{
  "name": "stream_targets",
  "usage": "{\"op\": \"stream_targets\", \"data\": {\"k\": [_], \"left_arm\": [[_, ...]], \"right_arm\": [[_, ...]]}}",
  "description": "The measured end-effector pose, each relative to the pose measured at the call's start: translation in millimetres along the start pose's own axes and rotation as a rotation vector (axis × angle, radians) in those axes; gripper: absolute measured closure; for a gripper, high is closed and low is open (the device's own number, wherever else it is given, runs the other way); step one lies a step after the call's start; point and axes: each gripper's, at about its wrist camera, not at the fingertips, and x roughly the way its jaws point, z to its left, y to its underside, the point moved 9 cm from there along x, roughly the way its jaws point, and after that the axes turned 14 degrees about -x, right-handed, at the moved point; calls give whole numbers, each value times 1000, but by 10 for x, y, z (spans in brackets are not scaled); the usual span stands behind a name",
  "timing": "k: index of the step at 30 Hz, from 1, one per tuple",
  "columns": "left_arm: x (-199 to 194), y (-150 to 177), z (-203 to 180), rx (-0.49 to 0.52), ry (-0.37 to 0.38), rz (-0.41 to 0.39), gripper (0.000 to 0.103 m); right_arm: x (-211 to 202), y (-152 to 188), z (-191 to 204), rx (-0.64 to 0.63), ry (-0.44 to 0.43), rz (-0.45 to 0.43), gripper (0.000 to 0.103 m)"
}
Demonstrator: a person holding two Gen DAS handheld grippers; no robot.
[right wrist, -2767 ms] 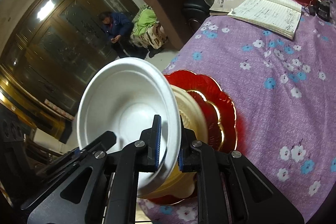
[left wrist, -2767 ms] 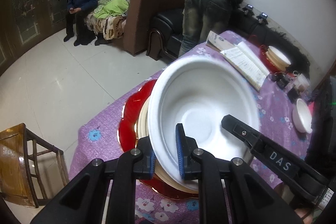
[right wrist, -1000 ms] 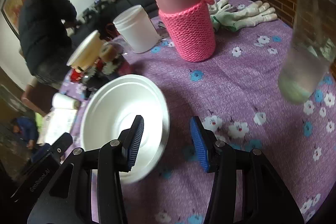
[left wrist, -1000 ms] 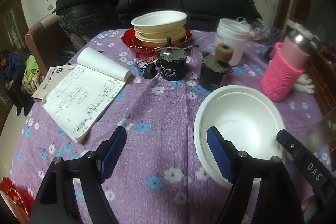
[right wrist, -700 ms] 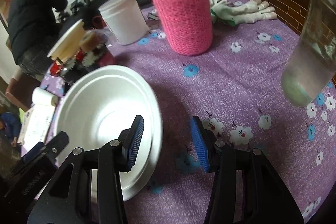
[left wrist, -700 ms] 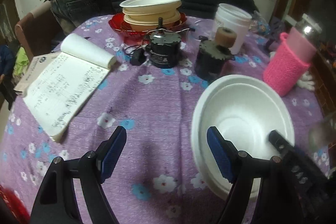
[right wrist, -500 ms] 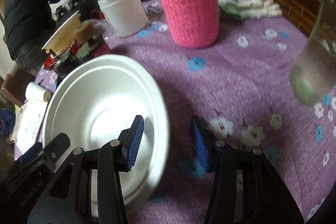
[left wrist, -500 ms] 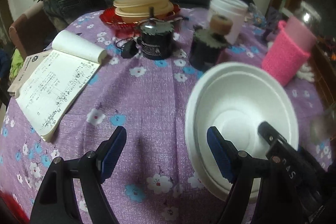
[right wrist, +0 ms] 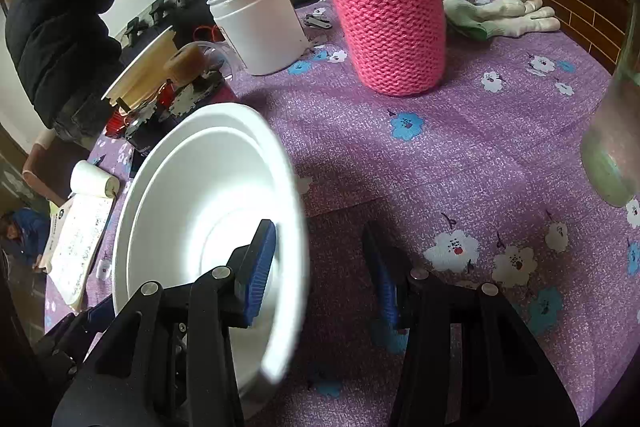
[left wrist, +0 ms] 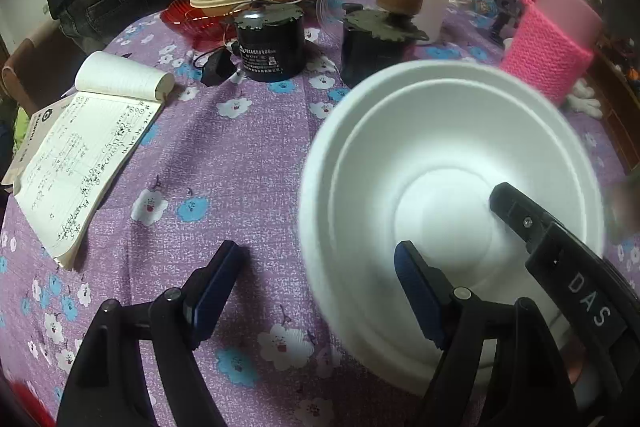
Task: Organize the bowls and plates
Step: 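Close both tools on the large white bowl rim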
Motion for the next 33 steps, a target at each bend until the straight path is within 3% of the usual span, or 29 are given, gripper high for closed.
{"op": "stream_targets", "data": {"k": [16,27,33], "left_arm": [[-24,-2,27,-7,19,13,24],[-27,2,34,-7,17,19,24],[-12,5,42,-10,15,25,24]], "right_arm": [[8,0,17,6,-30,-7,57],[16,-10,7,1,-20,-13,64],[29,-11,-6,7,-25,-11,73]]}}
